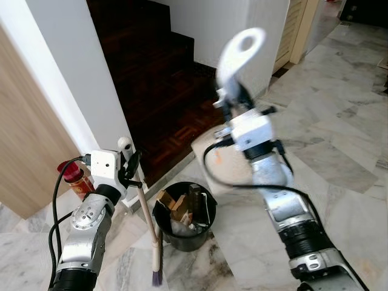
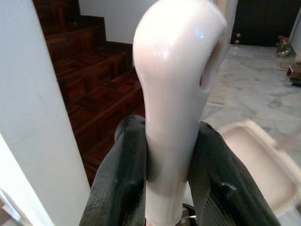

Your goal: Sweep floor

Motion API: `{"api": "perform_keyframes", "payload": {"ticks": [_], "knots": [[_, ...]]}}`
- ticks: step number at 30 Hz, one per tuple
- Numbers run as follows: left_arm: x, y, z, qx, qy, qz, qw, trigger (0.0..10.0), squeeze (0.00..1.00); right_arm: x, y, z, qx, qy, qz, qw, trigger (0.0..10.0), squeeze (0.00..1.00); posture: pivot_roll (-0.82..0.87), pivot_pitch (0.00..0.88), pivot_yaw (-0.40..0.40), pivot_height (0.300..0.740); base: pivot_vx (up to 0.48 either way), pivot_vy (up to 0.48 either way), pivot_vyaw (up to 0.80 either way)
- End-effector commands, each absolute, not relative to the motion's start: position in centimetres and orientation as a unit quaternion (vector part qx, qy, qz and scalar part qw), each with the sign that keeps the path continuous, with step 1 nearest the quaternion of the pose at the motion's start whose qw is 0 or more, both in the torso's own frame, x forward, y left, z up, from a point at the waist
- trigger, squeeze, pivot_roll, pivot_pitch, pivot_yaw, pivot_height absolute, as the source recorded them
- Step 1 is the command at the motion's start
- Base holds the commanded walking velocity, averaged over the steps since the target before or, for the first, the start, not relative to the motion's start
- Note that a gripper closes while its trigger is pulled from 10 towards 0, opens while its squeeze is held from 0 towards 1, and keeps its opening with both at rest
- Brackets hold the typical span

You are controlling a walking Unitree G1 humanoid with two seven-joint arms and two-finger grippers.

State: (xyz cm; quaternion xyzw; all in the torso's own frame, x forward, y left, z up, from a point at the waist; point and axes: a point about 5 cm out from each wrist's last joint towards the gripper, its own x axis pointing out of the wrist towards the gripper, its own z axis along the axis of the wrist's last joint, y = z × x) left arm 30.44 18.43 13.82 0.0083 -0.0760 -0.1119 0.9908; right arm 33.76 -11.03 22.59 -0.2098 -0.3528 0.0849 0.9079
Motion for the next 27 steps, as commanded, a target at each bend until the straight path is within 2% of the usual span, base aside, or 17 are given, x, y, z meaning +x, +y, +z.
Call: {"api": "perform_keyframes", "payload": {"ticks": [1,4,9,11,13,20,27], "knots": [[30.5,18.3,14.7,0.016,-0.101,-0.118,0.988,10.0,0.00,33.8,-11.6,23.6,-0.198,-0.365,0.055,0.908,10.0,0.00,0.09,0.032,0.035,0.740,0.000,0.000,0.00],[30.6,18.2,14.8,0.017,-0.102,-0.118,0.988,10.0,0.00,34.3,-13.2,23.0,-0.124,-0.332,0.003,0.935,10.0,0.00,0.09,0.033,0.035,0.740,0.000,0.000,0.00],[30.7,18.3,14.8,0.017,-0.102,-0.118,0.988,10.0,0.00,34.9,-16.1,21.8,-0.001,-0.276,-0.078,0.958,10.0,0.00,0.09,0.034,0.038,0.740,0.000,0.000,0.00],[30.7,18.3,14.8,0.018,-0.101,-0.116,0.988,10.0,0.00,34.9,-16.7,21.4,0.019,-0.264,-0.094,0.960,10.0,0.00,0.09,0.036,0.039,0.740,0.000,0.000,0.00],[30.7,18.5,14.7,0.018,-0.100,-0.108,0.989,10.0,0.00,34.9,-18.1,20.4,0.077,-0.239,-0.129,0.959,10.0,0.00,0.09,0.036,0.039,0.740,0.000,0.000,0.00],[30.8,19.1,14.6,0.001,-0.100,-0.086,0.991,10.0,0.00,34.7,-19.7,19.3,0.109,-0.211,-0.161,0.958,10.0,0.00,0.09,0.039,0.042,0.740,0.000,0.000,0.00],[30.8,19.0,14.8,-0.010,-0.110,-0.087,0.990,10.0,0.00,34.7,-19.0,19.2,0.120,-0.209,-0.142,0.960,10.0,0.00,0.08,0.036,0.041,0.740,0.000,0.000,0.00]]}}
